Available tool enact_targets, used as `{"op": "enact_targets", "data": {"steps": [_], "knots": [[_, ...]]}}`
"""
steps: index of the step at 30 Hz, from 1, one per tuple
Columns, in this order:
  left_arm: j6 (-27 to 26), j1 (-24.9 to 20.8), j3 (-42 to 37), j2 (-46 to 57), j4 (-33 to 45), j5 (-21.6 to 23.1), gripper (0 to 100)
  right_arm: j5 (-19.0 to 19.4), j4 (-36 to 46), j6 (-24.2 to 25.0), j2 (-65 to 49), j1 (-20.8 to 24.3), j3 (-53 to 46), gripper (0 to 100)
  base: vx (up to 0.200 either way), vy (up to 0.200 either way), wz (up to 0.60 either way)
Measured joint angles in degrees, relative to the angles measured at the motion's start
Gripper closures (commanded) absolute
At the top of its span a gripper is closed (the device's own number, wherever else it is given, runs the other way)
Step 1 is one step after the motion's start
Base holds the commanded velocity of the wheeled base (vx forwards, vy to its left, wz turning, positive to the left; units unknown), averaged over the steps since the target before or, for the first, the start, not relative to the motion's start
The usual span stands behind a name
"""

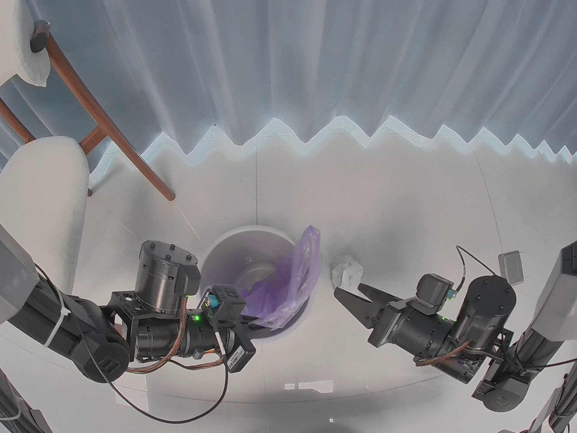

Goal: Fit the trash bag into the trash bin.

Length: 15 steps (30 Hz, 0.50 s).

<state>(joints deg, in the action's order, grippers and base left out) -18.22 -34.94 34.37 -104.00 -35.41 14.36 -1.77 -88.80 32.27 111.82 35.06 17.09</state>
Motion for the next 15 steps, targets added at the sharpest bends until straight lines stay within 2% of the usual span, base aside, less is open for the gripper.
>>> {"op": "enact_targets", "data": {"steps": [4, 15], "knots": [[0.0, -0.2, -0.6, 0.2, 0.0, -0.2, 100, -1.7, 3.2, -3.4, 2.1, -1.0, 3.0, 0, 0.0, 0.0, 0.0], [0.3, -0.4, -0.9, 0.5, 0.0, -0.4, 100, -2.7, 21.6, -3.6, 2.2, -1.7, 10.1, 0, 0.0, 0.0, 0.0]]}}
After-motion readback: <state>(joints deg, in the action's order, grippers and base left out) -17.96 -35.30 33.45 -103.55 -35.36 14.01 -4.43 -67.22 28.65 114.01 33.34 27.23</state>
